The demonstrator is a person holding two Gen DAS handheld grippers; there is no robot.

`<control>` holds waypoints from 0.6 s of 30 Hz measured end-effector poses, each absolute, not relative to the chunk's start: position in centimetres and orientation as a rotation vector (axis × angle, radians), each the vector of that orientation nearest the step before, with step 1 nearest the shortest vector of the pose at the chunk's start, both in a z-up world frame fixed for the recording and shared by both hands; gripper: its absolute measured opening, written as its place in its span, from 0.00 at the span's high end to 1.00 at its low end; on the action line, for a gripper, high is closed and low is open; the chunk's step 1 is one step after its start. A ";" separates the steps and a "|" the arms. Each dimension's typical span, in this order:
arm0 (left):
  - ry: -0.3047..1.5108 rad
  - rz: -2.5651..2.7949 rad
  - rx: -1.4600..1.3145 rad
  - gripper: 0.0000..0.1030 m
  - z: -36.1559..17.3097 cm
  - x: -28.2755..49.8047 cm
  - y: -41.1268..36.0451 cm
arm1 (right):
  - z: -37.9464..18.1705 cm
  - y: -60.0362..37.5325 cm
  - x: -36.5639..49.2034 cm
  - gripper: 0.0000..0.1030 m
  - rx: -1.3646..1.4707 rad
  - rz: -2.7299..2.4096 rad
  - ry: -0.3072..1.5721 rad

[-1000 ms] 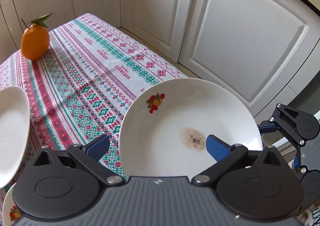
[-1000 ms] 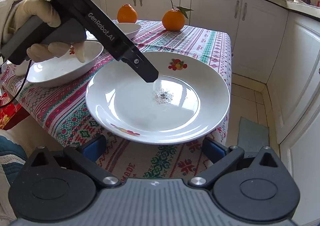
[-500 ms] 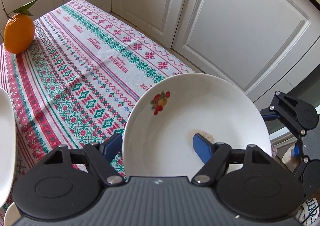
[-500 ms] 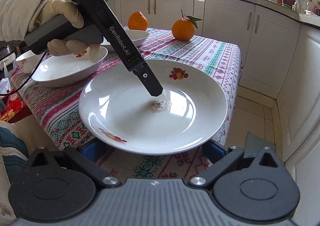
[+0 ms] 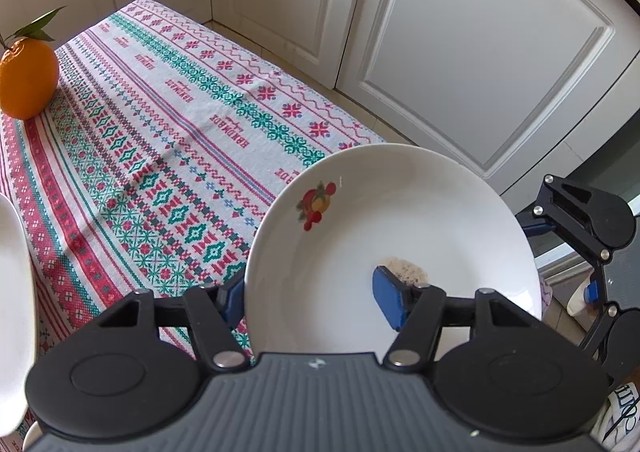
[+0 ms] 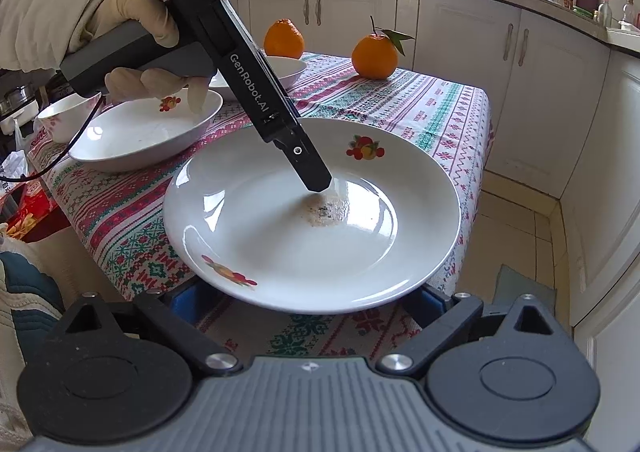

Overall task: Organize plates and bowls
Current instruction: 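Lift the stained plate with the left tool and carry it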

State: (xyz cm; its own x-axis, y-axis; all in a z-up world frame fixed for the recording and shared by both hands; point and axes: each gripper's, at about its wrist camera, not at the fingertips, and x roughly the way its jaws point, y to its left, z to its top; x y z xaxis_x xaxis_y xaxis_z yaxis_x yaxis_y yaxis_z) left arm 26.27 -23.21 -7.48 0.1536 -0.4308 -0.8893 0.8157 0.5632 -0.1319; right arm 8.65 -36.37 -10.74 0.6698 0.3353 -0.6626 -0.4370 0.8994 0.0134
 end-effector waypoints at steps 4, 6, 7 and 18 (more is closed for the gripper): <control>1.084 -0.943 0.438 0.39 -7.5 26.3 -23.2 | -10.6 -36.4 8.2 0.08 -0.149 0.430 0.715; 1.081 -0.946 0.441 0.39 -7.6 26.3 -23.2 | -10.7 -36.5 8.1 0.08 -0.147 0.430 0.711; 1.080 -0.946 0.446 0.39 -7.6 26.3 -23.3 | -10.7 -36.6 8.1 0.08 -0.143 0.428 0.712; 1.058 -0.946 0.445 0.39 -6.9 26.3 -22.7 | -9.9 -36.2 8.7 0.09 -0.165 0.431 0.732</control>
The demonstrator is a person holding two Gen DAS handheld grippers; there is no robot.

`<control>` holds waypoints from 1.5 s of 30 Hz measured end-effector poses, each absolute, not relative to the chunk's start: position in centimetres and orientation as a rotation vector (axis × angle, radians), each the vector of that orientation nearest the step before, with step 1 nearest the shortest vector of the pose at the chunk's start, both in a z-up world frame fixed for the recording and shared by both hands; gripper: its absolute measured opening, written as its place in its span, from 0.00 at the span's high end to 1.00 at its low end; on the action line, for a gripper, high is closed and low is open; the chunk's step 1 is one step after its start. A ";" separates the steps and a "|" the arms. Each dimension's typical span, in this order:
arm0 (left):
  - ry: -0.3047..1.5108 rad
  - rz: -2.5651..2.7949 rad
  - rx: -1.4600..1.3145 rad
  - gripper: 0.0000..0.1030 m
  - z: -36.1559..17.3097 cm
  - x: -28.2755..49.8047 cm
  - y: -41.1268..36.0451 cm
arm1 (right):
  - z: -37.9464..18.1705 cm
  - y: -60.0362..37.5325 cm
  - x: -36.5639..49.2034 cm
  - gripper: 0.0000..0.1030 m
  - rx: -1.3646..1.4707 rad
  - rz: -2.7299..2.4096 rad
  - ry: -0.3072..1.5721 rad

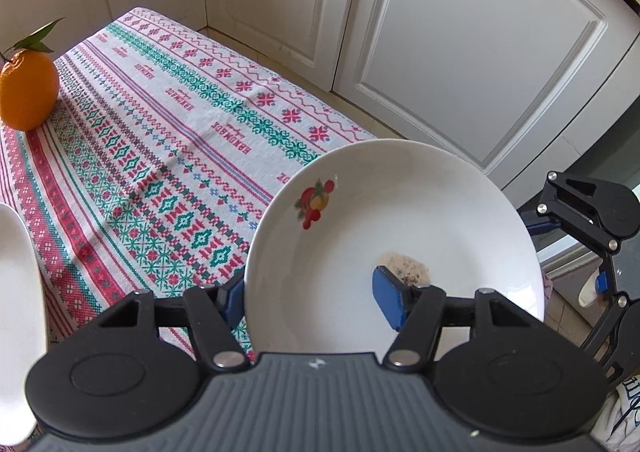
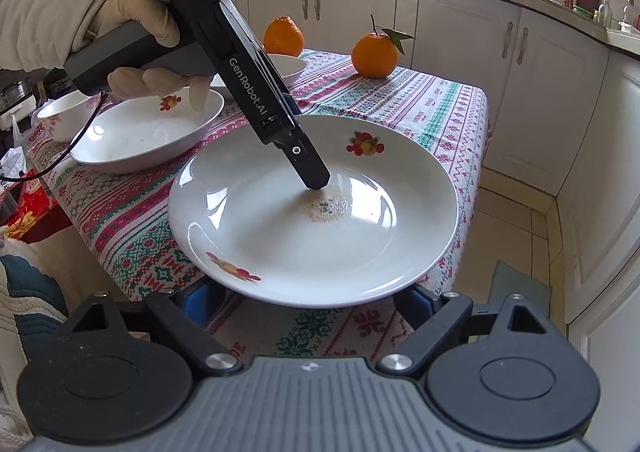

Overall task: Organize plates and bowls
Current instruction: 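Lift the stained plate with the left tool and carry it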

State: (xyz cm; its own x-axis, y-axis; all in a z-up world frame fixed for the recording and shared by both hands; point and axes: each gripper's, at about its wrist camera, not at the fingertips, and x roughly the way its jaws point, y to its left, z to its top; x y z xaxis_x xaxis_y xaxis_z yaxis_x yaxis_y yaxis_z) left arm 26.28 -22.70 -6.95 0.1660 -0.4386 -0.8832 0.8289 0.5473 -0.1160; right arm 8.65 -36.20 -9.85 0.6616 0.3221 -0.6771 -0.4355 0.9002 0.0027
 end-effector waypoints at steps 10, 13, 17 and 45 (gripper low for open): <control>1.018 -0.899 0.397 0.39 -5.3 28.9 -22.3 | -8.5 -36.7 11.8 0.09 -0.227 0.460 0.699; 1.013 -0.886 0.384 0.39 -5.0 30.1 -22.4 | -8.4 -36.9 13.1 0.09 -0.238 0.470 0.691; 1.010 -0.874 0.363 0.39 -5.0 31.8 -22.5 | -8.4 -37.2 14.6 0.09 -0.253 0.474 0.686; 1.009 -0.820 0.329 0.39 -8.2 37.2 -24.0 | -10.7 -37.9 19.9 0.09 -0.200 0.419 0.729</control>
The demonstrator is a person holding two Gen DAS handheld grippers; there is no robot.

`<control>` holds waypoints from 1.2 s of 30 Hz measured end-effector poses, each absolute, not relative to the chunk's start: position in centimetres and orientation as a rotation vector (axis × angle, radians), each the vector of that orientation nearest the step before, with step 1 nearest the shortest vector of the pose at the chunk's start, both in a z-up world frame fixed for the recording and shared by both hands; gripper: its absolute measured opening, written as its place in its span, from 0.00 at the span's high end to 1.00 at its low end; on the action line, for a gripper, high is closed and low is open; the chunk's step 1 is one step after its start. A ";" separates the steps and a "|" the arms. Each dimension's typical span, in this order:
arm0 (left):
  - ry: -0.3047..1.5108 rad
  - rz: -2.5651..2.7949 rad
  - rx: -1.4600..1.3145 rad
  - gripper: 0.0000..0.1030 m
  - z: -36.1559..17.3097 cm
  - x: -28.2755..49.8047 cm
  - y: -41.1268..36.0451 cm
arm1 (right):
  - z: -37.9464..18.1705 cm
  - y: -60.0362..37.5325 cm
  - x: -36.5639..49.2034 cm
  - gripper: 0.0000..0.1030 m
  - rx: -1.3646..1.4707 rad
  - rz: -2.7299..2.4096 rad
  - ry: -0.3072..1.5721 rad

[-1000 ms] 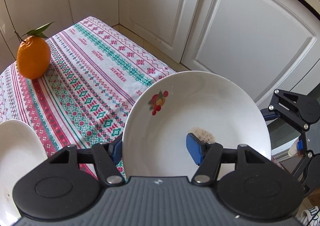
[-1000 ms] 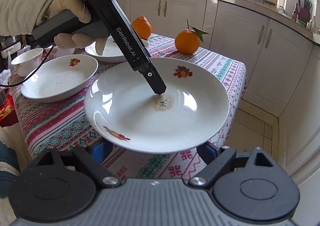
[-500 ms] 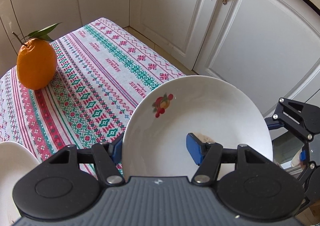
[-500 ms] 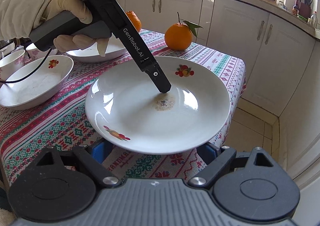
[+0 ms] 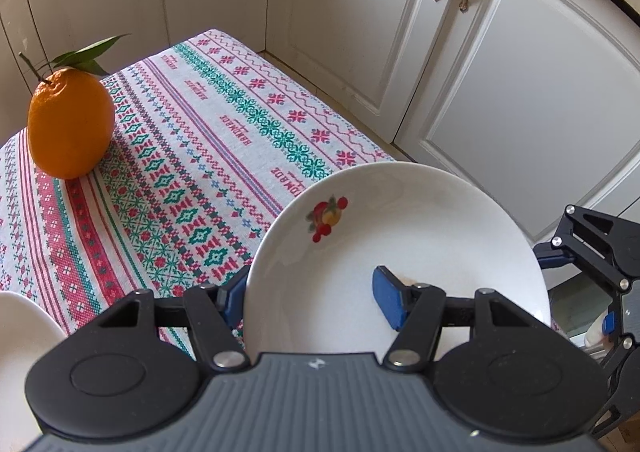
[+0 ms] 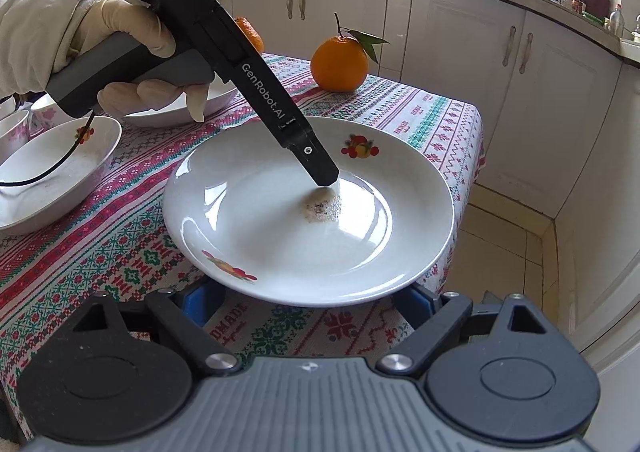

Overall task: Organize plates and bowls
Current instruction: 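Lift the stained plate with the left tool and carry it, then lower the stained plate onto the tablecloth and open the left tool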

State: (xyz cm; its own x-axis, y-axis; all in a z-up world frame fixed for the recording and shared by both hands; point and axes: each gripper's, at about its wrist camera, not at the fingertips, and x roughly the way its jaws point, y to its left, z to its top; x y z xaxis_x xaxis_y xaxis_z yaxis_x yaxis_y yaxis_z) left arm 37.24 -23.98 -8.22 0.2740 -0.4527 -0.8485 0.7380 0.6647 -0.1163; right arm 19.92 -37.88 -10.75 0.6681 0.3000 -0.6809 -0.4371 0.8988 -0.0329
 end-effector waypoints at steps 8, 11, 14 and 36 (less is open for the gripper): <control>0.960 -0.789 0.337 0.21 -7.0 36.3 -23.1 | -10.0 -38.0 19.1 0.00 -0.202 0.389 0.706; 0.942 -0.785 0.338 0.21 -6.0 35.6 -22.5 | -9.6 -38.0 18.7 0.00 -0.208 0.369 0.708; 0.912 -0.782 0.344 0.20 -5.0 34.5 -21.8 | -9.2 -37.9 18.1 0.00 -0.206 0.353 0.708; 0.621 -0.693 0.299 0.07 1.1 20.1 -13.1 | -5.5 -33.1 10.3 0.00 -0.161 0.235 0.644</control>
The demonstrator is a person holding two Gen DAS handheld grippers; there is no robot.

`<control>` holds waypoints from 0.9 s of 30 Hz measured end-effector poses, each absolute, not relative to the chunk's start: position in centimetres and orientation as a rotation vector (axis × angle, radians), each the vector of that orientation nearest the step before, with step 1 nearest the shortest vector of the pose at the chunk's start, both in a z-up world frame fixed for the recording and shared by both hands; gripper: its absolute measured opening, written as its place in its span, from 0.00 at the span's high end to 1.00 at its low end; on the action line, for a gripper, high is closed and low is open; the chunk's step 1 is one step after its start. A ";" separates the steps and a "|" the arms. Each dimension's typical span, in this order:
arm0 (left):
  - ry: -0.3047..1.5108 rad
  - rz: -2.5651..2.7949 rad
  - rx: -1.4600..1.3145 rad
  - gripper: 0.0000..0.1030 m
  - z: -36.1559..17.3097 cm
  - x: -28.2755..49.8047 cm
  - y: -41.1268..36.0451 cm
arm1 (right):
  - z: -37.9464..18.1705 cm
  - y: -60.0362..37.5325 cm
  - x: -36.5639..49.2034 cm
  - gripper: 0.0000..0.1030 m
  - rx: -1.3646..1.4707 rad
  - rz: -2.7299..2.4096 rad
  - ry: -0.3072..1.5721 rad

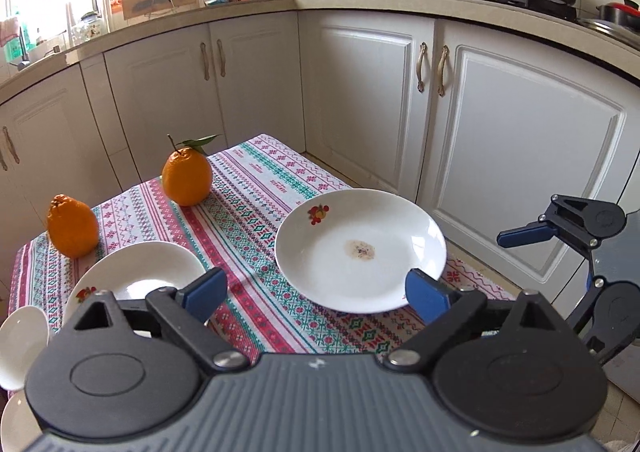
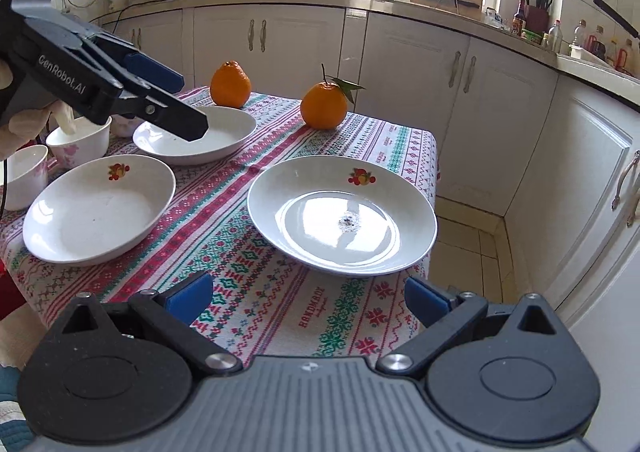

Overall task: Organize plates and bowls
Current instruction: 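Lower the stained plate onto the tablecloth and open the left tool, then move the left tool to the large white plate and grasp its rim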

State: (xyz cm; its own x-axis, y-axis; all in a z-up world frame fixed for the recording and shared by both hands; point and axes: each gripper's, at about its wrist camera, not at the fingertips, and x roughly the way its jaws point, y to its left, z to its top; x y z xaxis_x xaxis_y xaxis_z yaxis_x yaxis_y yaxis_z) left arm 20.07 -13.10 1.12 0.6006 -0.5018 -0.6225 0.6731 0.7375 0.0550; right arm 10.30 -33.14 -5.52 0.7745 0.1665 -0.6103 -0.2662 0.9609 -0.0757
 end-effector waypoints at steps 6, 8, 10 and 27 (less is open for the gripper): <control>0.600 -0.599 0.271 0.06 0.0 16.8 -9.9 | -5.8 -31.3 8.1 0.00 -0.143 0.224 0.608; 0.585 -0.558 0.303 0.06 -0.6 15.8 -9.3 | -6.0 -30.8 7.8 0.00 -0.131 0.217 0.605; 0.563 -0.528 0.343 0.06 -1.2 14.5 -8.7 | -6.1 -30.4 7.6 0.00 -0.121 0.206 0.606; 0.680 -0.422 0.306 0.06 -3.8 12.9 -3.5 | -7.6 -25.7 8.3 0.00 -0.197 0.372 0.643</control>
